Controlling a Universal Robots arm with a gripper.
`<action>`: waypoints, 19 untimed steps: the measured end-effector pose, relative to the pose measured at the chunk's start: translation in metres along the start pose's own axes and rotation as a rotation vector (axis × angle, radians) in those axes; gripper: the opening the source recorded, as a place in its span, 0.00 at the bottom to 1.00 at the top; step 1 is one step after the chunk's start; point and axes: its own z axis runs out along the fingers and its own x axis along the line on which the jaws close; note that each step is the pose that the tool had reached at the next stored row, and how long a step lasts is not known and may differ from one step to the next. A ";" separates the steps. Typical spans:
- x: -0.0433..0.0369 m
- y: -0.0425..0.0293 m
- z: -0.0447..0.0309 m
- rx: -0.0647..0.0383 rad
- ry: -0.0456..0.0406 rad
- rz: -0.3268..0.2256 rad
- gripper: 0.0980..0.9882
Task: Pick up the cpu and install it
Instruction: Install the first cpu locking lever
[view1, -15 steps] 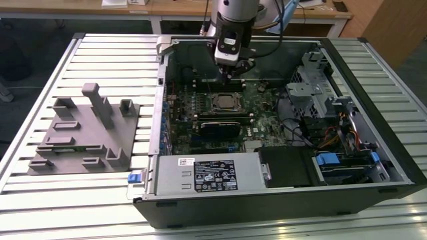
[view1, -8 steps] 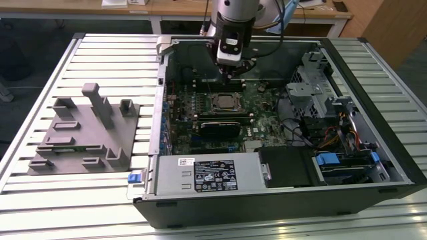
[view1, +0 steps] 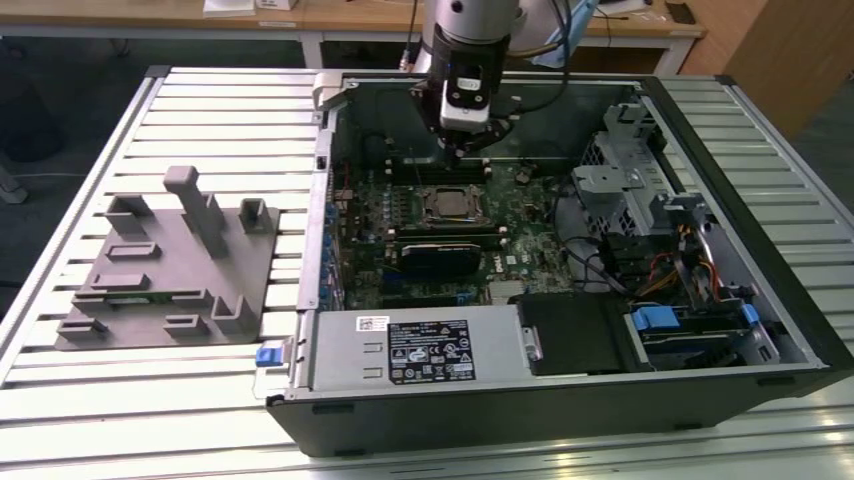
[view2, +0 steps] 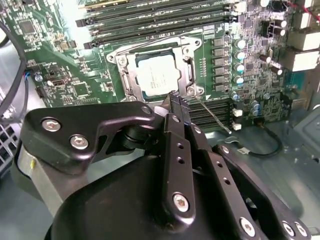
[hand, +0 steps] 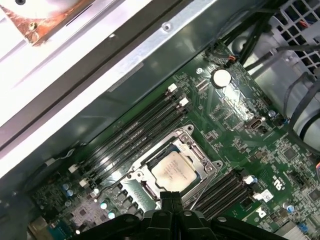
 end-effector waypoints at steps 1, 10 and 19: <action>0.0000 0.0000 0.0000 0.000 0.0000 -0.010 0.01; 0.0000 0.0000 0.0000 0.003 0.0002 -0.099 0.01; 0.0000 0.0000 0.0000 0.005 0.0003 -0.182 0.01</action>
